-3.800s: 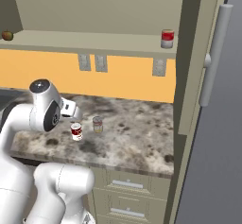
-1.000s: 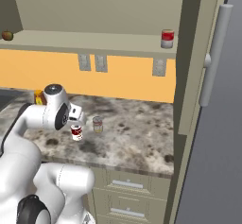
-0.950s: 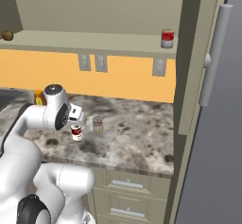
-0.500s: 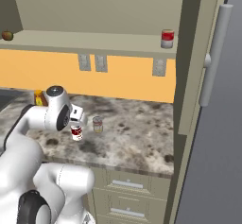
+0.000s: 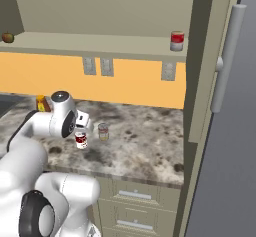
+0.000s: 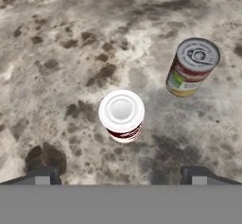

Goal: Pick the cans from the counter and place them in their designated side in the cabinet.

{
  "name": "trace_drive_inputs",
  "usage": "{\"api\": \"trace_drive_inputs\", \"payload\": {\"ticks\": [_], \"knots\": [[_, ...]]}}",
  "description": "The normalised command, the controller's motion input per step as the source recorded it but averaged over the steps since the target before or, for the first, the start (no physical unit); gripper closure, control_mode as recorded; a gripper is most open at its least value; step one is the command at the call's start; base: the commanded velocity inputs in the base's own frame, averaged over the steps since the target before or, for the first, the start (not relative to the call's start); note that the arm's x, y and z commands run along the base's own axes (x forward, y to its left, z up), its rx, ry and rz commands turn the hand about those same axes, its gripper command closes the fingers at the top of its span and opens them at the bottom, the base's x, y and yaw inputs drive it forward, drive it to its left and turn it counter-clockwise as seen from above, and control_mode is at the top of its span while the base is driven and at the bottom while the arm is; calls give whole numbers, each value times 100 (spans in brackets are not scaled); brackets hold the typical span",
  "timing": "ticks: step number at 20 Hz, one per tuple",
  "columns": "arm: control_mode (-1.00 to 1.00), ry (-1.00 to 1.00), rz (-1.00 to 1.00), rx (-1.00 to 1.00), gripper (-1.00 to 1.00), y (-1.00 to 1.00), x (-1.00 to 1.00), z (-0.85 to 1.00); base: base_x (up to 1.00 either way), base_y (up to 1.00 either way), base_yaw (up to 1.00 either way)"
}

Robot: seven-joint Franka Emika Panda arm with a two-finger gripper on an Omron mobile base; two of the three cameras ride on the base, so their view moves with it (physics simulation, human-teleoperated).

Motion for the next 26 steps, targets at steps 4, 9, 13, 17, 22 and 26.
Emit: {"api": "trace_drive_inputs", "payload": {"ticks": [4,9,13,17,22,26], "knots": [[-100,0,0,0,-100,3,11,-12,0,0,0],[-100,0,0,0,-100,2,9,-14,0,0,0],[-100,0,0,0,-100,1,9,-13,0,0,0],[-100,0,0,0,-100,2,12,-13,0,0,0],[-100,0,0,0,-100,1,14,-13,0,0,0],[-100,0,0,0,-100,0,13,-13,0,0,0]]}}
